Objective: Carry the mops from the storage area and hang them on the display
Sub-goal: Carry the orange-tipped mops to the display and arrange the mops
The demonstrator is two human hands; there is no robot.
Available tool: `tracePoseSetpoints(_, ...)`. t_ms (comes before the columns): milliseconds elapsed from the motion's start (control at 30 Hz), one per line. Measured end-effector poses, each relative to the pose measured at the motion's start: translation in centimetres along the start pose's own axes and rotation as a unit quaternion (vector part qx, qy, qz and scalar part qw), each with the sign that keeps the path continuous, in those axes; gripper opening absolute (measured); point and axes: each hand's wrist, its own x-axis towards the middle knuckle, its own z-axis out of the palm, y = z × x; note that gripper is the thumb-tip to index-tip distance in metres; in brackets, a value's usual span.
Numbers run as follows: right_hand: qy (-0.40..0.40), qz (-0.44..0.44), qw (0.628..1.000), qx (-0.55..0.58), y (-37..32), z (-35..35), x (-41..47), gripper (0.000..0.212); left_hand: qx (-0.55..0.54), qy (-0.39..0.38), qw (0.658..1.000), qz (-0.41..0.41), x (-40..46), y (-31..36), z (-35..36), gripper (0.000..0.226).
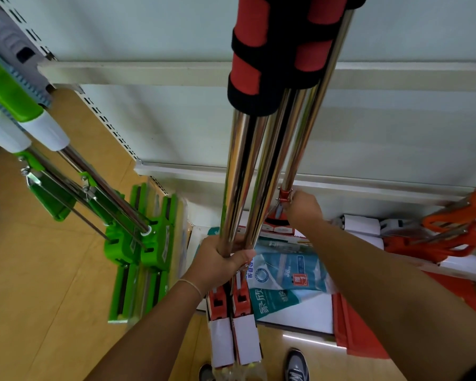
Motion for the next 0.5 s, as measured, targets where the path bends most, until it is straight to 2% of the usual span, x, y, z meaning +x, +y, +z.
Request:
tracePoseSetpoints(167,0.016,0.008,0.993,0.117,1.1,0.4,-2.0,0.044,-0.008,-0.004,1.000,-0.008,0.5,-0.1,1.0,0.018)
tracePoseSetpoints(233,0.020,0.014,0.986,0.164,1.4,1.2,-4.2,0.044,-0.008,-0.003,1.000,-0.009,0.6,-0.1,1.4,0.016)
tracePoseSetpoints(267,-0.001,0.014,0.984,0.177,1.7,1.9,-5.5,0.044,-0.009,-0.001,1.000,-0.008,0.7,0.0,1.6,0.015)
tracePoseSetpoints(333,-0.090,-0.004,0.982,0.167,2.2,3.6,-8.4,0.050,-0.016,0.007,1.000,-0.003,0.7,0.1,1.9,0.017)
tracePoseSetpoints(400,-0.179,-0.054,0.973,0.135,2.3,5.4,-11.1,0.057,-0.018,0.016,1.000,0.001,0.7,0.3,2.2,0.019)
tracePoseSetpoints(433,-0.200,-0.081,0.967,0.135,2.1,6.2,-12.1,0.059,-0.019,0.020,1.000,0.002,0.7,0.4,2.3,0.019)
tracePoseSetpoints(500,-0.184,-0.111,0.965,0.151,1.7,7.6,-13.1,0.058,-0.022,0.032,0.999,0.002,0.9,0.5,2.6,0.018)
